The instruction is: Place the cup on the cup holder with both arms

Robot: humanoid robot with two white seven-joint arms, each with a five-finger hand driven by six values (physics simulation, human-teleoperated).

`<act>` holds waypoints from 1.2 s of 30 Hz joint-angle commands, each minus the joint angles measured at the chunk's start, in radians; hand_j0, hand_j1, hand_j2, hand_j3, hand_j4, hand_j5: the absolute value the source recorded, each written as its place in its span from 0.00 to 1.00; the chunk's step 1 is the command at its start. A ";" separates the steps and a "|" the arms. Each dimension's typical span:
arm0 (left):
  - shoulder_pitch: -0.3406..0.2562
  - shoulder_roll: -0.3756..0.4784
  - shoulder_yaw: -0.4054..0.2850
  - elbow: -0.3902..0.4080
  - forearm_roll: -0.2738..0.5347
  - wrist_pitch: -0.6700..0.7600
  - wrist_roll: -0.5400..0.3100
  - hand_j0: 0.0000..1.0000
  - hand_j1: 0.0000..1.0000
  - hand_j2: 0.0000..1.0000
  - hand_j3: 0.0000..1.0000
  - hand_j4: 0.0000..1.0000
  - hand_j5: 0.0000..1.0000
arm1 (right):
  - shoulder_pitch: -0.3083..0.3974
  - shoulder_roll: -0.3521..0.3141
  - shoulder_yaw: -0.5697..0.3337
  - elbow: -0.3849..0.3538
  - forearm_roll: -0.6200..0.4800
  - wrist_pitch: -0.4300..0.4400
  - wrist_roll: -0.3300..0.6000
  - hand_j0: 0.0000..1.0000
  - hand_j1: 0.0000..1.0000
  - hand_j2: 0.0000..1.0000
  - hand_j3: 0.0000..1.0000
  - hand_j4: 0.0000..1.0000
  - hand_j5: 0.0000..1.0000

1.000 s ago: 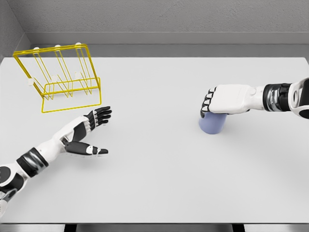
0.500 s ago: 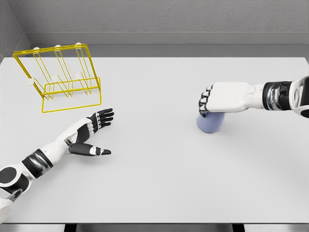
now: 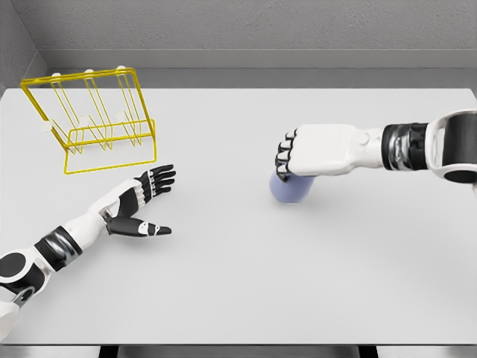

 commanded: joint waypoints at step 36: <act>-0.011 0.000 -0.003 -0.001 -0.005 -0.001 0.001 1.00 1.00 1.00 1.00 1.00 1.00 | -0.021 0.233 0.099 -0.002 0.027 0.003 -0.001 0.77 0.77 0.77 0.77 0.77 0.77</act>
